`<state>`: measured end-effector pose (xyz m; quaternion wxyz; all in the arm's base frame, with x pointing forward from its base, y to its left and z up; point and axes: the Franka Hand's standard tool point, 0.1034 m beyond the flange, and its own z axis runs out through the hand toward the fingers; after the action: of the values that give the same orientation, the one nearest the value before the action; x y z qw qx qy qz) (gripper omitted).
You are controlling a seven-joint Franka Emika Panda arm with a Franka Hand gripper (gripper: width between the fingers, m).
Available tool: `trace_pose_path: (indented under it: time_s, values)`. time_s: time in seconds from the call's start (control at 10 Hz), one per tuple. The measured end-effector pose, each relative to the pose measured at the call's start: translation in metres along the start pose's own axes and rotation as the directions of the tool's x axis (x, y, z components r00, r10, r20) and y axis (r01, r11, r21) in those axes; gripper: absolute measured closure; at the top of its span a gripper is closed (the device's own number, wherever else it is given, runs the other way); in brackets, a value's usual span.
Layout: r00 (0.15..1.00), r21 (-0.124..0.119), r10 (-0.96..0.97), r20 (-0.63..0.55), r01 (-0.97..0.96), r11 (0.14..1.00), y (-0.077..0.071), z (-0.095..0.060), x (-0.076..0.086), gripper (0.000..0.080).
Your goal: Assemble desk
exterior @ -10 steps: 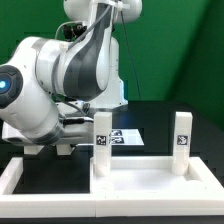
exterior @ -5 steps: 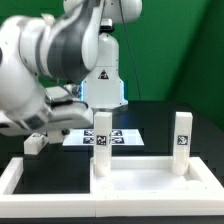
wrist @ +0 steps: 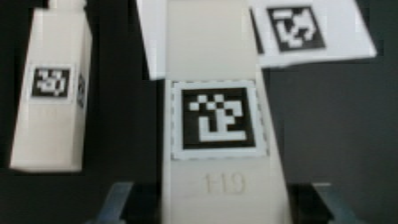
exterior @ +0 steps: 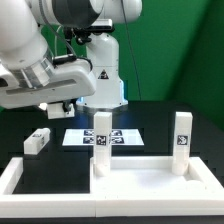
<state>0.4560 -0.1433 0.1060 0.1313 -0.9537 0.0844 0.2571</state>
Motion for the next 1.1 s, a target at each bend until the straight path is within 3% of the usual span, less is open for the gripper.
trace_pose_path:
  time_s: [0.2,0.4,0.5,0.6,0.8,0.9,1.0,1.1]
  values:
    - [0.994,-0.033,-0.024,-0.108,0.02,0.999,-0.008,-0.016,0.011,0.0509]
    - [0.973,-0.052,-0.065,-0.223,0.055,0.997,-0.024,-0.072,0.025,0.0509]
    - [0.953,-0.075,-0.093,-0.288,0.075,0.994,-0.036,-0.098,0.033,0.0509]
    - [0.915,-0.109,-0.119,-0.385,0.082,0.991,-0.045,-0.109,0.037,0.0509]
    - [0.87,-0.12,-0.117,-0.48,0.066,0.991,-0.036,-0.099,0.033,0.0509]
    - [0.826,-0.149,-0.138,-0.547,0.066,0.987,-0.036,-0.107,0.04,0.0509]
    - [0.766,-0.19,-0.186,-0.615,0.084,0.978,-0.052,-0.122,0.047,0.0509]
    - [0.719,-0.186,-0.2,-0.666,0.1,0.977,-0.073,-0.135,0.053,0.0509]
